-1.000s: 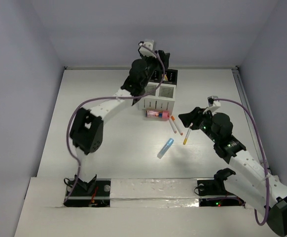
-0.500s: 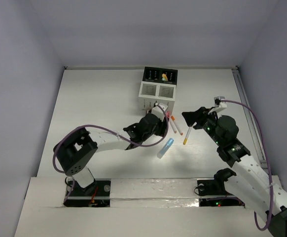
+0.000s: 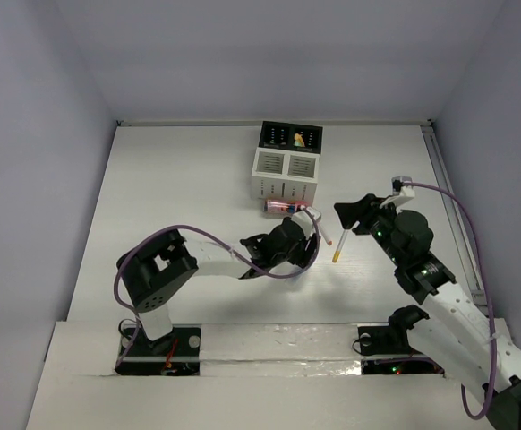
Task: Sort the stationery into containers
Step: Pick up the pen from the center of the board.
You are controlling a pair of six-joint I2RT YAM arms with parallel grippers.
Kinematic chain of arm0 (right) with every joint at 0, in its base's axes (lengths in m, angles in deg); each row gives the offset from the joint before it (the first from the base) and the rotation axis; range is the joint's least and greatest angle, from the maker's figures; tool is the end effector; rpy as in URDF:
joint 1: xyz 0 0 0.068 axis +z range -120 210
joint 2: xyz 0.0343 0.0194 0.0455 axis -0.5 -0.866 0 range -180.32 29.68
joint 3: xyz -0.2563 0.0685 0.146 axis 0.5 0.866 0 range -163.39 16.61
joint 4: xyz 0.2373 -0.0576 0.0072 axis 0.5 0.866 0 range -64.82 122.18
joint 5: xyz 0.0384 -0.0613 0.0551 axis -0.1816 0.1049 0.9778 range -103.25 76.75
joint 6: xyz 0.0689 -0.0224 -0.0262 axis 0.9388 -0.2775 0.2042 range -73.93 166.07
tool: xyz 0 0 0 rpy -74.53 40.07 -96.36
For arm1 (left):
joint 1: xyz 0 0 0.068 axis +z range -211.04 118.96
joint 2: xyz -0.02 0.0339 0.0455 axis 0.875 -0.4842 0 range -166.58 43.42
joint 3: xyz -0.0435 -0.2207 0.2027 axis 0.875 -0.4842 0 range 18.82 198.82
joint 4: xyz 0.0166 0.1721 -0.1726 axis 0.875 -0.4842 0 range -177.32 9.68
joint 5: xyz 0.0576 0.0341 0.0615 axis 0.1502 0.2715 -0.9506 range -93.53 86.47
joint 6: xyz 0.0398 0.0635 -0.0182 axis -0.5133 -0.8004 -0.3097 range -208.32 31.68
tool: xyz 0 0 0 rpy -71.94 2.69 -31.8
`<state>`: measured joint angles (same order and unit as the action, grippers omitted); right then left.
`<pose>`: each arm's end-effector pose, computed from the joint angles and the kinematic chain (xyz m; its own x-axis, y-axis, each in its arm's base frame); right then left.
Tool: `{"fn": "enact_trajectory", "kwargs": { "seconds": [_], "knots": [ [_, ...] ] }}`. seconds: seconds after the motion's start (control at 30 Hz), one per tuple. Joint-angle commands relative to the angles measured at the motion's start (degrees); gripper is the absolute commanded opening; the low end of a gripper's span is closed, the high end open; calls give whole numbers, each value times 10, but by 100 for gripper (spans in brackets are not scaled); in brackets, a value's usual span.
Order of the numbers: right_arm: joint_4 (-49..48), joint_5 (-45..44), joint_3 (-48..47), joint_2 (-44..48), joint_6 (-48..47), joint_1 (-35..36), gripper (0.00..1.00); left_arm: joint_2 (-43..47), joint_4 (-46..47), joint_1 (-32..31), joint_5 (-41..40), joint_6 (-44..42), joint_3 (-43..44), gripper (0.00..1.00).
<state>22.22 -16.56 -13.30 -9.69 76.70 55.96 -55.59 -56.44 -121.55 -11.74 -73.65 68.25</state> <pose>0.1491 0.0684 0.3067 -0.2839 0.4275 -0.8583 -0.2798 0.8192 0.5006 0.1972 -0.3296 0.2109 -0.4088 0.2135 -0.8873 0.7180 0.6753 -0.1683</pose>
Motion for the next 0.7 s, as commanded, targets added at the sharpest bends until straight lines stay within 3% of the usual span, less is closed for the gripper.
{"fn": "enact_trajectory", "kwargs": {
  "seconds": [0.0, 0.5, 0.57, 0.67],
  "knots": [
    [-11, -16, -7, 8, -8, 2, 55, 2, -12, 0, 11, 1, 18, 55],
    [-11, -9, -7, 9, -7, 2, 55, -78, -50, -11, 31, -18, 62, 55],
    [-10, -8, -7, 10, -7, 2, 55, -83, -55, -11, 11, -18, 64, 52],
    [-11, -7, -6, 9, -7, 2, 55, -84, -52, -11, -4, -16, 64, 36]
  ]
}}
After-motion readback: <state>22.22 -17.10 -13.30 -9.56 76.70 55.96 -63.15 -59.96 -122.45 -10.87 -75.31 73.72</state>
